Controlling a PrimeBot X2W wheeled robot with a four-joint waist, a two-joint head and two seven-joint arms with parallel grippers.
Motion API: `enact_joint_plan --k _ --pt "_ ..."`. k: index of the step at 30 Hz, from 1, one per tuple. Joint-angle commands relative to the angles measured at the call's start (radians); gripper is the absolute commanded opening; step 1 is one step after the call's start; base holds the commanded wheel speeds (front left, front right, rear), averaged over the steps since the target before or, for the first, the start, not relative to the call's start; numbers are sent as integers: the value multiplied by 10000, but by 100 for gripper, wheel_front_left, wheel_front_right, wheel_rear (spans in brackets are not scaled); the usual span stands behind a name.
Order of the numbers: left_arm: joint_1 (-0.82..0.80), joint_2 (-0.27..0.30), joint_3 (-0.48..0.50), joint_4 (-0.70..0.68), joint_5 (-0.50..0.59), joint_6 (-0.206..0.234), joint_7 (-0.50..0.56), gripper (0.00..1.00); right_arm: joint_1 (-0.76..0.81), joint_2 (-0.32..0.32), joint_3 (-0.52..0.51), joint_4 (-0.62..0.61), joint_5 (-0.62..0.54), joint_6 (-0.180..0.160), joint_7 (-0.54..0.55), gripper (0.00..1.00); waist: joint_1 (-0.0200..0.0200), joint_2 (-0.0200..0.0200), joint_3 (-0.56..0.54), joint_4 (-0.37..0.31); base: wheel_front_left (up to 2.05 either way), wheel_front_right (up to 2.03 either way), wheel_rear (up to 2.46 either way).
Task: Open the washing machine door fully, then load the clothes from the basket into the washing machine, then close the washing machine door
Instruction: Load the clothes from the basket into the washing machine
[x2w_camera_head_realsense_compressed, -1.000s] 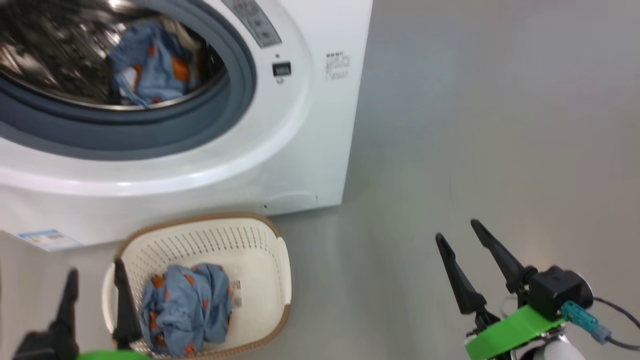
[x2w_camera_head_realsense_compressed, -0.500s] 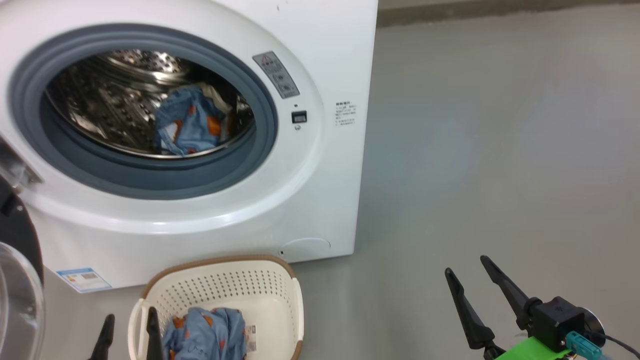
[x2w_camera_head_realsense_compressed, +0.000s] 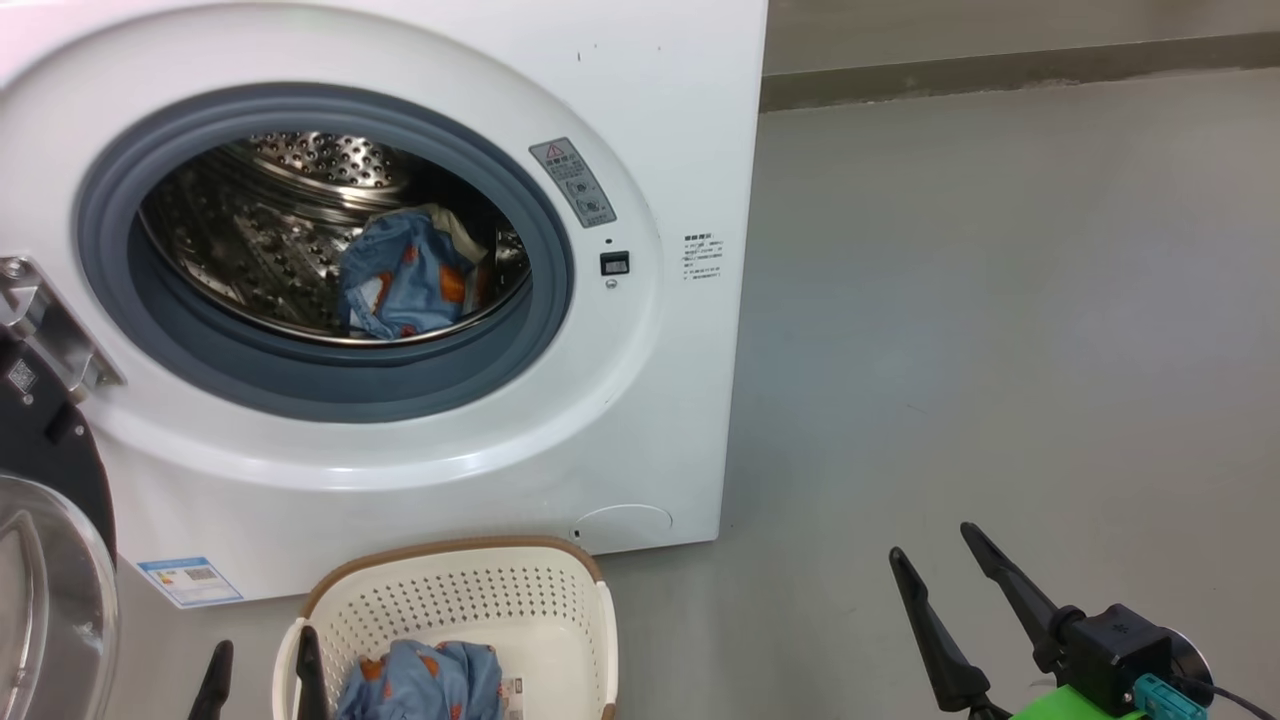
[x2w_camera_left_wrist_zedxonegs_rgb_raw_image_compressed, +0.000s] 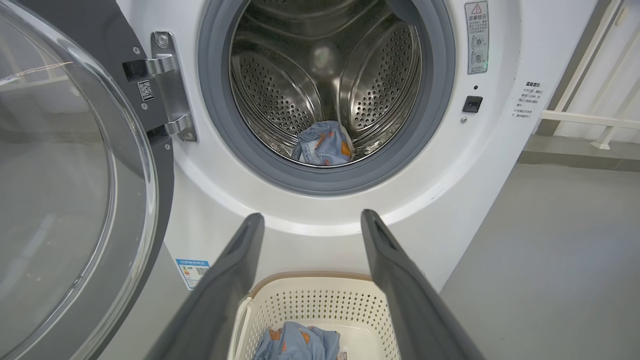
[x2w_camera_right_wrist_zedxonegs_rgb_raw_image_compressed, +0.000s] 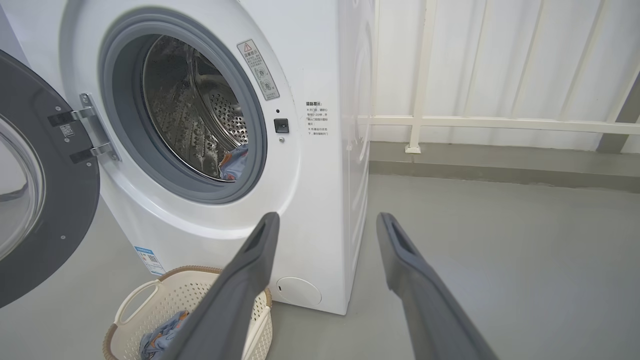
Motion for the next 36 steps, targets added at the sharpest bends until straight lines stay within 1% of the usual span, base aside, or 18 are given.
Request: enact_joint_plan --k 1,12,24,30,32,36 --pt "-198 133 371 -151 -74 -40 -113 100 -23 -29 169 -306 -100 16 6 100 0 0 -1 -7 0 0 0" --pt "-249 124 398 -161 -110 7 -113 100 14 -30 164 -338 -110 16 35 100 0 0 75 -46 0 0 0" --pt "-409 5 347 132 -152 -46 -91 100 -14 -58 196 -363 -93 16 38 100 0 0 199 -105 0 0 0" --pt "-979 -101 56 946 -257 -333 294 100 -163 -89 217 -505 -52 16 19 100 0 0 700 -121 0 0 0" --pt "-1318 -154 -56 1427 -241 -405 459 100 -255 -123 224 -541 -18 16 -3 100 0 0 942 -130 0 0 0" --pt "-2209 -403 -341 2526 -229 -701 709 100 -472 -206 248 -590 58 16 -62 100 0 0 1528 -188 0 0 0"
